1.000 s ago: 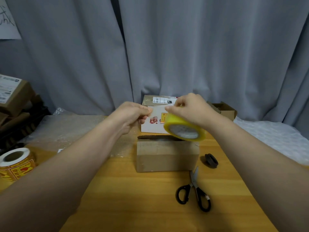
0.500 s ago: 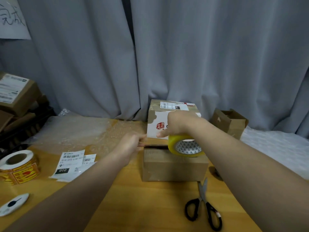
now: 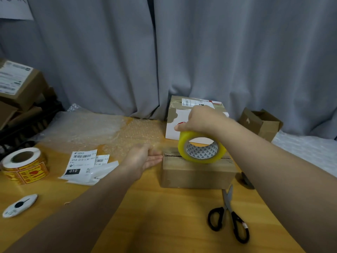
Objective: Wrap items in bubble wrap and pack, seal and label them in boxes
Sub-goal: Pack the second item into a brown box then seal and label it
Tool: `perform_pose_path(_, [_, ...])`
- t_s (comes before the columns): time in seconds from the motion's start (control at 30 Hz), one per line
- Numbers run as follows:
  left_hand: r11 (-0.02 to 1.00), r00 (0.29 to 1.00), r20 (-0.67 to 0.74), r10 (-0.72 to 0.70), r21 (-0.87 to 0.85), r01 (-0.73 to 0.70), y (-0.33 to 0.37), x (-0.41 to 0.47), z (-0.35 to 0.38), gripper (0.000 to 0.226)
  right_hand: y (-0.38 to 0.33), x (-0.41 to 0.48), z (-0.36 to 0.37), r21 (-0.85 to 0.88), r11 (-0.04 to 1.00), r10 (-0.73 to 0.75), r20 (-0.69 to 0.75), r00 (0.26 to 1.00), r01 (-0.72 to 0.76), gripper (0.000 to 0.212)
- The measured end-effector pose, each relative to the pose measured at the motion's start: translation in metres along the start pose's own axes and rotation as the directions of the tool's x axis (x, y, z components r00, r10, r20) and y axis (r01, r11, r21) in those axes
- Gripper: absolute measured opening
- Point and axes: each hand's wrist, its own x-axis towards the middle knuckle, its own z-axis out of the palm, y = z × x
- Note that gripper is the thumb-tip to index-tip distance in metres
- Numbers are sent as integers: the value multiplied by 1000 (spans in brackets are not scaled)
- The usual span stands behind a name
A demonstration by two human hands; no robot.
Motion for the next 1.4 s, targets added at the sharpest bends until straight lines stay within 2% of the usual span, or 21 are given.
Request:
perform_pose_path(0.13, [1000, 1000, -23, -15, -18, 14, -10, -2, -6, 31, -26, 5, 10, -95, 995, -43, -48, 998, 38, 39])
perform_pose_path(0.37, [999, 999, -26, -35, -26, 34, -25, 0, -11, 44, -26, 8, 8, 47, 995, -87, -35, 996, 89, 25])
perform_pose_path(0.47, [999, 998, -62, -32, 2, 32, -27, 6, -9, 44, -30, 9, 11, 27, 994, -104, -33, 994, 105, 21])
perform_pose_path(0.53, [994, 997, -80, -17, 103, 26, -29, 6, -9, 43, -35, 11, 14, -13, 994, -113, -39, 993, 113, 19])
perform_pose_path(0.6, [911, 994, -91, 60, 411, -18, -34, 4, -6, 37, -39, 13, 16, -51, 992, -115, -41, 993, 112, 17])
perform_pose_path(0.67, [723, 987, -54, 153, 686, -74, -39, 7, -2, 25, -41, 13, 17, -71, 991, -116, -43, 992, 112, 16])
perform_pose_path(0.7, [647, 985, -33, 170, 757, -86, -38, 9, 0, 18, -41, 14, 17, -76, 991, -117, -44, 992, 113, 16])
perform_pose_path(0.8, [527, 990, 15, 139, 846, -87, -35, 13, 0, 13, -41, 13, 17, -83, 990, -117, -50, 992, 113, 15])
perform_pose_path(0.87, [440, 987, 48, 154, 891, -112, -43, 17, -6, 34, -41, 12, 18, -84, 990, -122, -52, 991, 117, 14])
perform_pose_path(0.9, [430, 979, 44, 198, 894, -127, -48, 19, -10, 41, -41, 12, 18, -82, 989, -124, -54, 991, 119, 14])
perform_pose_path(0.93, [463, 952, 29, 305, 869, -175, -50, 18, -12, 37, -41, 12, 18, -81, 989, -126, -58, 990, 121, 14])
perform_pose_path(1.0, [598, 863, -32, 503, 734, -322, -41, 16, -7, 24, -40, 13, 18, -80, 989, -133, -67, 989, 127, 13])
perform_pose_path(1.03, [697, 862, -23, 506, 599, -393, -35, 15, -1, 28, -40, 14, 19, -78, 989, -134, -71, 988, 129, 13])
perform_pose_path(1.07, [822, 903, 26, 428, 404, -401, -28, 11, 7, 39, -39, 14, 20, -75, 988, -138, -77, 987, 132, 12])
perform_pose_path(1.1, [922, 946, 111, 303, 218, -321, -25, 5, 16, 50, -39, 16, 20, -65, 989, -140, -80, 987, 135, 13])
perform_pose_path(1.13, [975, 964, 173, 202, 60, -215, -25, 1, 23, 60, -38, 17, 21, -47, 990, -138, -86, 987, 135, 14])
perform_pose_path(1.17, [988, 966, 208, 153, -11, -155, -27, -3, 28, 66, -38, 17, 20, -17, 991, -131, -93, 987, 130, 14])
perform_pose_path(1.27, [990, 963, 235, 134, -65, -121, -33, -7, 30, 70, -36, 16, 16, 162, 979, -100, -165, 981, 127, 33])
perform_pose_path(1.3, [990, 956, 256, 144, -31, -141, -34, -6, 26, 71, -36, 16, 15, 216, 967, -90, -194, 977, 132, 39])
perform_pose_path(1.37, [967, 944, 287, 163, 145, -210, -37, -3, 14, 81, -36, 15, 14, 257, 955, -82, -242, 967, 146, 41])
perform_pose_path(1.4, [934, 940, 312, 137, 275, -228, -37, 0, 11, 96, -35, 14, 15, 267, 952, -80, -260, 962, 151, 40])
